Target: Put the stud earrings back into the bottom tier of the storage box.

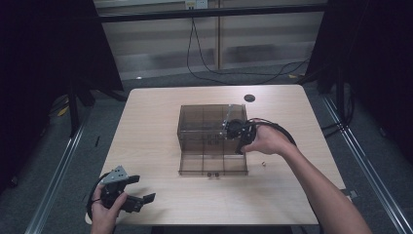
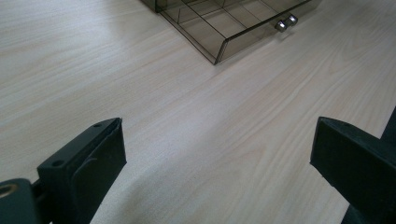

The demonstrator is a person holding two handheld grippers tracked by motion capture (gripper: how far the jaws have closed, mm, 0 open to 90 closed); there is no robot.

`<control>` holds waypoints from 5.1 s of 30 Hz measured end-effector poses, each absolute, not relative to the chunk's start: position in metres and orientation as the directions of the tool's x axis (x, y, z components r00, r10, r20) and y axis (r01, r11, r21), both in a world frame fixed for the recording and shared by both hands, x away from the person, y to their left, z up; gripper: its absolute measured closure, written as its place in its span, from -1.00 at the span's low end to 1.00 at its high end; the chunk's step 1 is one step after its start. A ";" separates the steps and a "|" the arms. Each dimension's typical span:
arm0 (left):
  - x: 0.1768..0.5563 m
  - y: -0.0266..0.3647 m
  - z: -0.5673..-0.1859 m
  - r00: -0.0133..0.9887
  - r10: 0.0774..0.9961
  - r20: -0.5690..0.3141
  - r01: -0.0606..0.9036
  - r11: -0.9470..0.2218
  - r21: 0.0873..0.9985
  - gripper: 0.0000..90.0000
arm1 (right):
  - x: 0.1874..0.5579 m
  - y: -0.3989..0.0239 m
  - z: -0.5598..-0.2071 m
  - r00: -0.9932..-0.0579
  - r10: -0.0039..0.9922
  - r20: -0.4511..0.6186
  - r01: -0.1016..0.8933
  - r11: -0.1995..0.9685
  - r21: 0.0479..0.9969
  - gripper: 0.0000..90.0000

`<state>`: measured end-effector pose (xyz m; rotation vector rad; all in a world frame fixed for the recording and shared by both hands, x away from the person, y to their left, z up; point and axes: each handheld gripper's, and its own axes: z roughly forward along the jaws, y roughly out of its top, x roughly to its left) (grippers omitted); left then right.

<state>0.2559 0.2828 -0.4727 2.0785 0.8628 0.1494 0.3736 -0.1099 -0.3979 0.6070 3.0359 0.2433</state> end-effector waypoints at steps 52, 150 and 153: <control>0.256 0.283 -0.472 0.759 0.620 -0.196 0.518 -0.395 0.759 -0.93 | 0.383 -0.037 -0.456 -0.956 0.286 0.063 0.291 0.951 0.101 0.80; 0.255 0.282 -0.473 0.757 0.624 -0.195 0.523 -0.401 0.752 -0.93 | 0.355 -0.201 -0.446 -0.810 0.584 0.050 0.583 0.794 0.176 0.91; 0.255 0.282 -0.473 0.758 0.623 -0.195 0.523 -0.401 0.752 -0.93 | 0.355 -0.198 -0.441 -0.819 0.572 0.047 0.569 0.801 0.187 0.91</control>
